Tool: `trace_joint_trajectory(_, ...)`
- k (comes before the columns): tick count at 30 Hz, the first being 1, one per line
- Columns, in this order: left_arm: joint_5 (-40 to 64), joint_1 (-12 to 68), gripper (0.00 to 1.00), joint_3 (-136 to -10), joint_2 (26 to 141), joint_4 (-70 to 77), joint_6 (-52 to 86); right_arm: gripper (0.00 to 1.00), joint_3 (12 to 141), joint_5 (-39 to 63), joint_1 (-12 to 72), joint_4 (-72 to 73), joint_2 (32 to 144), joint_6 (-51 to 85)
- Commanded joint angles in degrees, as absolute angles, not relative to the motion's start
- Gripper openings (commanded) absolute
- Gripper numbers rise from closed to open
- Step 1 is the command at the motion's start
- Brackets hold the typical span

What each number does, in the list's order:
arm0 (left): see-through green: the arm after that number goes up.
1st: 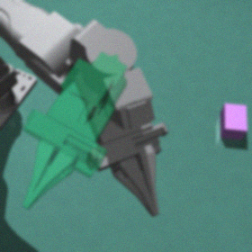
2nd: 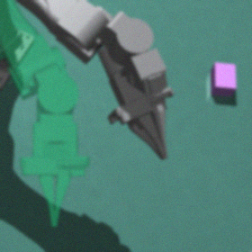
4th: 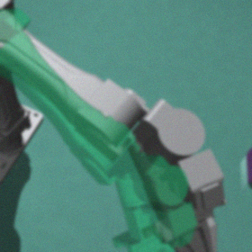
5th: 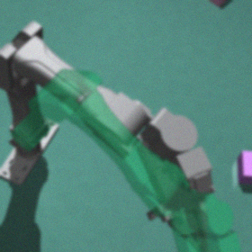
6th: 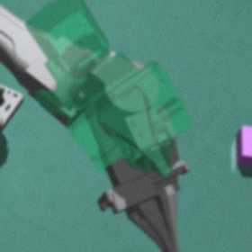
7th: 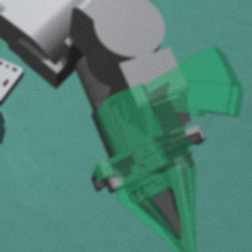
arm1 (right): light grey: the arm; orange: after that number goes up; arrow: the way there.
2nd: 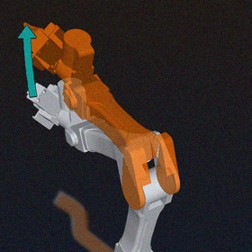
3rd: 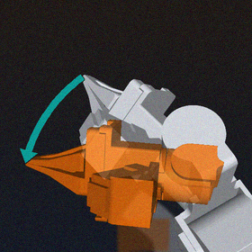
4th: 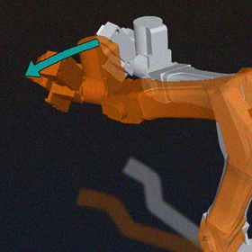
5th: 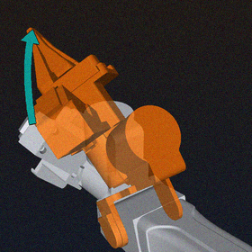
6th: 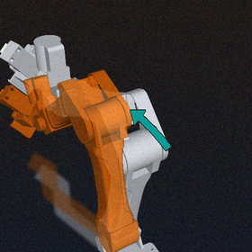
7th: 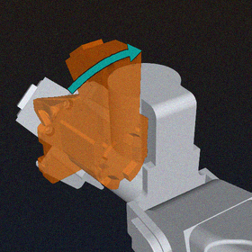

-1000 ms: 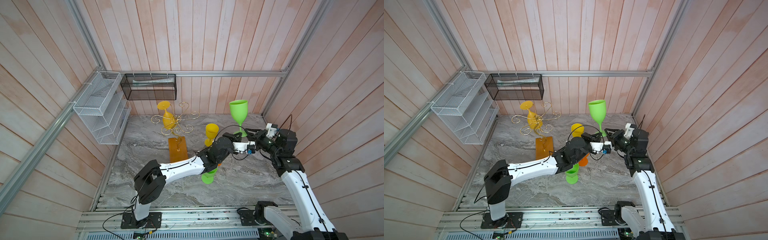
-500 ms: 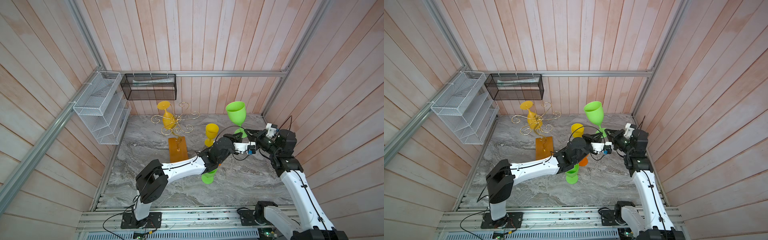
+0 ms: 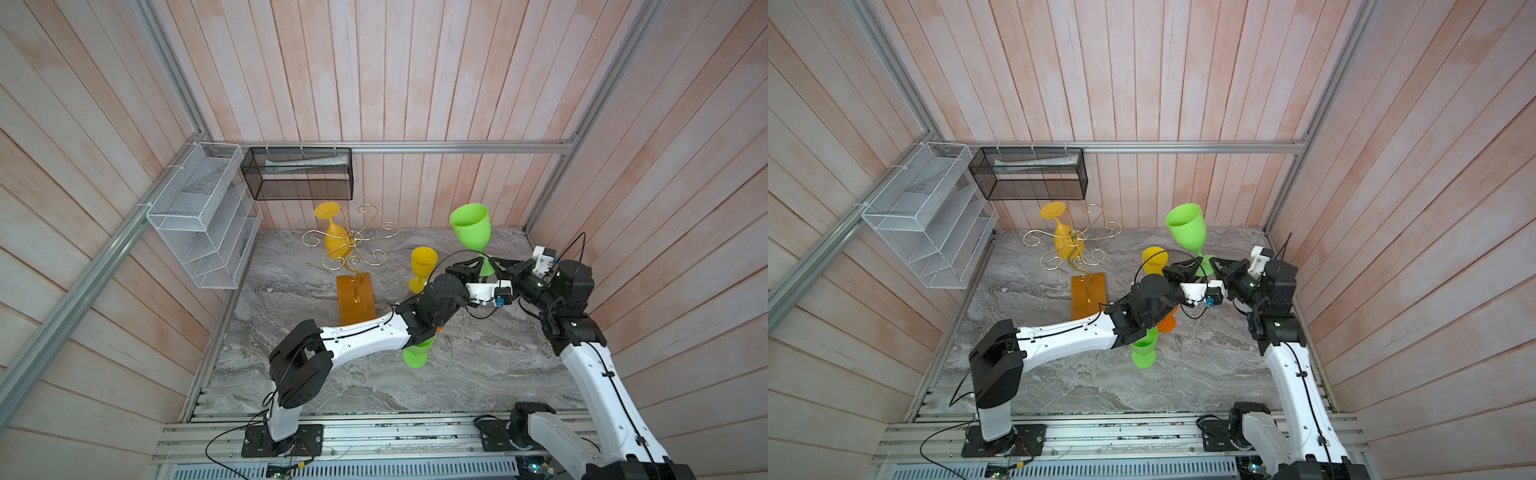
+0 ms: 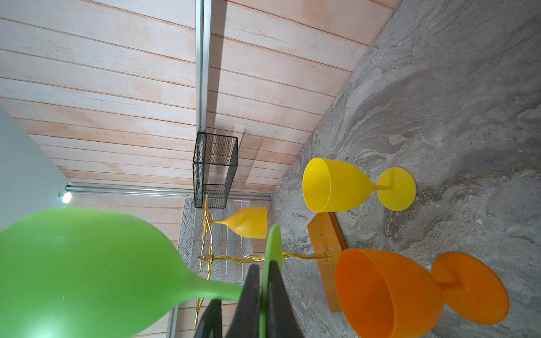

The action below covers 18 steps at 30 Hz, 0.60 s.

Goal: Take the wine glass off the wine glass rack
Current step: Pick up the wine glass from the wine glass rack.

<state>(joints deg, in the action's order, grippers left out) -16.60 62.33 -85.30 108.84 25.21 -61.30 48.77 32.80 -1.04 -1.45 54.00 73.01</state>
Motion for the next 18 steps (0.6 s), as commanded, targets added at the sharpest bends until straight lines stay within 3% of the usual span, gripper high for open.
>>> trace_joint_trajectory(1, -17.7, 62.2, 0.47, -84.2, 105.8, 27.0, -61.1, 0.0, 48.8, 31.4, -0.9, 0.1, 52.7, 72.9)
trace_joint_trajectory(18, -16.3, 61.8, 0.55, -82.0, 99.9, 21.6, -55.7, 0.0, 50.2, 30.0, -1.1, 1.2, 52.6, 72.5)
